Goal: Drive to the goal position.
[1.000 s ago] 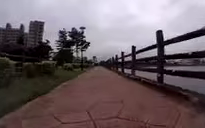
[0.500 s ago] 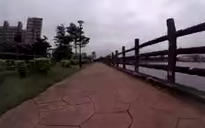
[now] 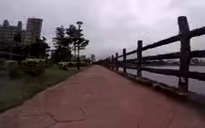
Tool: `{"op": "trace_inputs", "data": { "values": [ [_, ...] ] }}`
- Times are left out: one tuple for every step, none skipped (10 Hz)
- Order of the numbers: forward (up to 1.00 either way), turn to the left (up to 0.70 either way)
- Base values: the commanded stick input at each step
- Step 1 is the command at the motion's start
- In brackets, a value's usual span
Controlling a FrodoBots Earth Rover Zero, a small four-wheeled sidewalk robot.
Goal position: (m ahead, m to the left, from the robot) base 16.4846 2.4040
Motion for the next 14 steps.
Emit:
{"op": "trace_inputs", "data": {
  "values": [
    [1.00, 0.00],
    [1.00, 0.00],
    [1.00, 0.00],
    [1.00, 0.00],
    [1.00, 0.00],
    [1.00, 0.00],
    [1.00, 0.00],
    [1.00, 0.00],
    [1.00, 0.00],
    [1.00, 0.00],
    [1.00, 0.00],
    [1.00, 0.00],
    [1.00, 0.00],
    [1.00, 0.00]
  ]
}}
